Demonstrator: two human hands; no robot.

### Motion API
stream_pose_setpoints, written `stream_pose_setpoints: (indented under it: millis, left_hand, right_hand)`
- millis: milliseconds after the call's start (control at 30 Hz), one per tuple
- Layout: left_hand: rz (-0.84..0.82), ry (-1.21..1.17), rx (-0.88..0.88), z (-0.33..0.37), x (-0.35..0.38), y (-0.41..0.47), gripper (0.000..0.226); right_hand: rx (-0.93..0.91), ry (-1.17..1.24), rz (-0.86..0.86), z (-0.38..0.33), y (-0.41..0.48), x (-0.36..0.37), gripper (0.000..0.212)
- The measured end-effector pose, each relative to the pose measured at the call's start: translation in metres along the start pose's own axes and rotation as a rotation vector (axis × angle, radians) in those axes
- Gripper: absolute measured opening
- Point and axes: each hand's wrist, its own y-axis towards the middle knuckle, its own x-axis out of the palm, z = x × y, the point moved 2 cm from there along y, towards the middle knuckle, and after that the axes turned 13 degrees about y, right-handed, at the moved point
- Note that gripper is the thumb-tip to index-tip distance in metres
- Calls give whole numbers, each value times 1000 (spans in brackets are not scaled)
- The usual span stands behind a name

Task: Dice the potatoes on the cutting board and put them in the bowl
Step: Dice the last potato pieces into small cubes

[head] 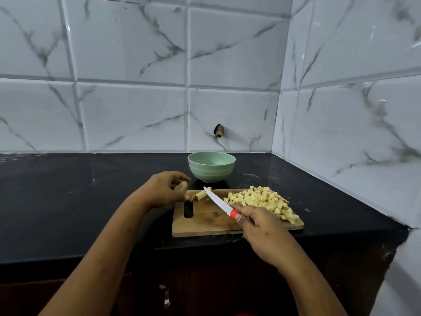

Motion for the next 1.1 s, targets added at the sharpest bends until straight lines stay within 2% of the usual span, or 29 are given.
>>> stream_pose_setpoints:
  millis: [133,233,333,533,633,833,1000,1100]
  left_hand:
    - [-58,229,-9,16,10,6,53]
    - [-69,300,7,21,16,13,53]
    - [-69,337,-36,23,19,23,41]
    - [79,482,-63,41,30,32,24]
    - [163,489,-72,50,34,26,13]
    - [379,450,-118,58,31,-17,15]
    - [330,320,-127,53,43,-51,10]
    - [320,259,-124,54,48,-51,17]
  right_hand:
    - [-15,1,17,0,0,-2,40]
    - [-22,1,22,0,-1,-3,40]
    - [-23,7,39,2,-1,-6,40]
    - [-31,39,85,6,0,-11,39]
    - [-33,53,109,7,-1,-13,38]
    - [-50,-4,139,5,-5,-14,39]
    - [-127,-263,176,-3,-16,-2,40]
    - [-144,-434,206,-8,-21,4,41]
